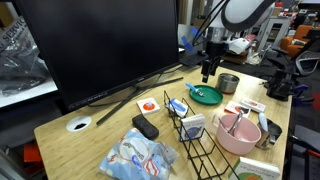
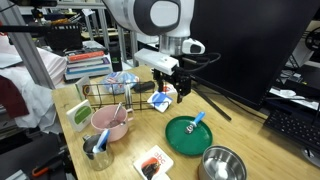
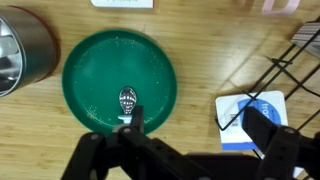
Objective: Pick up the spoon from the green plate and put it in the pink bowl
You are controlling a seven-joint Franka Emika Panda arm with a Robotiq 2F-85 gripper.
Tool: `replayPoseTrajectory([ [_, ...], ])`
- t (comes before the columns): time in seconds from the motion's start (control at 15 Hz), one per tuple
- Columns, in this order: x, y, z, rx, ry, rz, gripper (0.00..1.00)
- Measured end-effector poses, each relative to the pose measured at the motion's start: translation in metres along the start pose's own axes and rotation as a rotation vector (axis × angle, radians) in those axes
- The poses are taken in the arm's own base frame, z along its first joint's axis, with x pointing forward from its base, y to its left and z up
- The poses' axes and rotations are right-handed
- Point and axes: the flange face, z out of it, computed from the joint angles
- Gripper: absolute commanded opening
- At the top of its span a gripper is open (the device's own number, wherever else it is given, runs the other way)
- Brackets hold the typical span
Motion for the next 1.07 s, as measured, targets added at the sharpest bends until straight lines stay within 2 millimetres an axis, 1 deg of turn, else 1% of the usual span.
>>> replayPoseTrajectory([
  [0.27, 0.025, 0.005, 0.025, -0.016, -0.011, -0.001, 1.0],
  [0.47, 0.044, 0.018, 0.036, -0.057, -0.008, 0.027, 1.0],
  [0.6, 0.048, 0.02, 0.039, -0.06, -0.008, 0.033, 1.0],
  [1.07, 0.049, 0.019, 0.039, -0.06, -0.008, 0.034, 1.0],
])
